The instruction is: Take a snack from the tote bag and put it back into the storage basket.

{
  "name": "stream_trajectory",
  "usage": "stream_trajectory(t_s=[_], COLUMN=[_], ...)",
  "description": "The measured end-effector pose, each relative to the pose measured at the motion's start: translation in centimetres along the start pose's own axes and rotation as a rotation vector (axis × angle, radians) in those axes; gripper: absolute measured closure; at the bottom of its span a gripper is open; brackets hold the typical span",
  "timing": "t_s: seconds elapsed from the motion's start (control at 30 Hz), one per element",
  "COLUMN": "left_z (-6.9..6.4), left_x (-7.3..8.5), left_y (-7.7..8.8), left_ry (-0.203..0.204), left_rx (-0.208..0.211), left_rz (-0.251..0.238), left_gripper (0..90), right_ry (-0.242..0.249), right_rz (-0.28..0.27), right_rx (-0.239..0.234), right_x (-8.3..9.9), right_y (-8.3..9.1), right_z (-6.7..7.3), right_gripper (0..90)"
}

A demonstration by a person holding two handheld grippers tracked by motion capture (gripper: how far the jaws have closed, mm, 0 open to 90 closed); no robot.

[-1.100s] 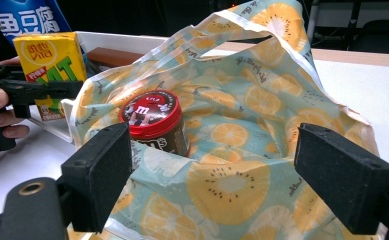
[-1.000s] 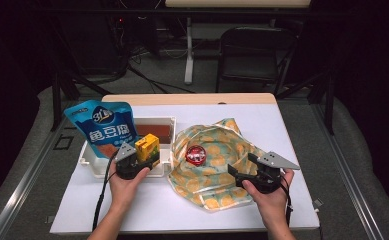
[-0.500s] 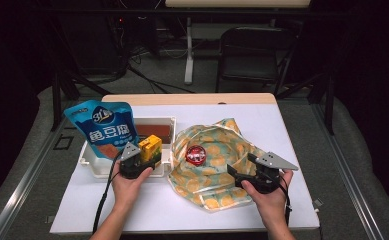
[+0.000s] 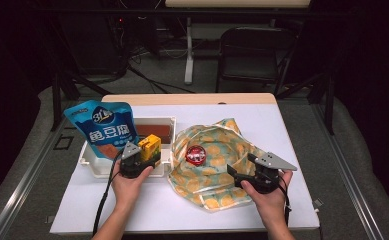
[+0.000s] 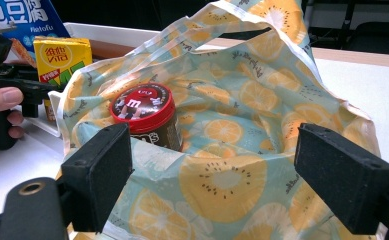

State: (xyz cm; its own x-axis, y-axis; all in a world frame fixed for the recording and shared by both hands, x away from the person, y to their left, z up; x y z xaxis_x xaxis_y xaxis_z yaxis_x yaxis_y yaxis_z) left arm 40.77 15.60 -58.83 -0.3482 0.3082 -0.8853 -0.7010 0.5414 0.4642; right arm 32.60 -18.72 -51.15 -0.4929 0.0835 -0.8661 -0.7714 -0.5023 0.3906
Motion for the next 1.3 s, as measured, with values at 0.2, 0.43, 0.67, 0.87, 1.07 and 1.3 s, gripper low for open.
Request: stream_trajectory(t_s=[0.2,0.43,0.67,0.87,1.07,1.3], left_z=[-0.3,-0.3,-0.4,-0.1,0.0,-0.7], left_x=[0.1,0.3,0.7,0.2,-0.1,-0.3], left_y=[0.2,0.4,1.2,2.3,3.5,4.7], left_ry=[-0.029,-0.017,0.02,0.023,0.02,0.013], left_rx=[0.008,0.019,0.013,0.023,0.014,0.039], left_rz=[0.02,0.043,0.056,0.038,0.019,0.013], left_gripper=[49.3,45.3,32.0,30.8,33.5,37.8], right_ry=[-0.005,-0.007,-0.003,-0.003,-0.003,-0.002], right_rz=[0.002,0.007,0.016,0.015,0.019,0.018], right_rx=[0.008,0.014,0.013,0.013,0.017,0.022], right_x=[0.2,0.3,0.5,0.5,0.6,0.6], right_y=[0.0,0.1,-0.1,-0.2,-0.2,-0.2], right_z=[-0.2,-0.5,-0.5,-0.4,-0.5,-0.7], right_gripper=[15.0,15.0,14.9,14.8,14.8,14.8])
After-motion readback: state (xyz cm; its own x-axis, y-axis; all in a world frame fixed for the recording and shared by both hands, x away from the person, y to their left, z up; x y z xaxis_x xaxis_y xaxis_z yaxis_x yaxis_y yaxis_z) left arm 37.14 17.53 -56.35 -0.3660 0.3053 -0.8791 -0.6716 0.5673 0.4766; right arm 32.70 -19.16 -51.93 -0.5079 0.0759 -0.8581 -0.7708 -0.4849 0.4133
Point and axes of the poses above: each handheld gripper's, and its own axes: y roughly backward along the jaws, x roughly out of its underside, z roughly to its left, the point moved 5 cm from there along -y, roughly forward along the jaws, and after that the axes turned 12 degrees about -y, right-handed, at the moved point
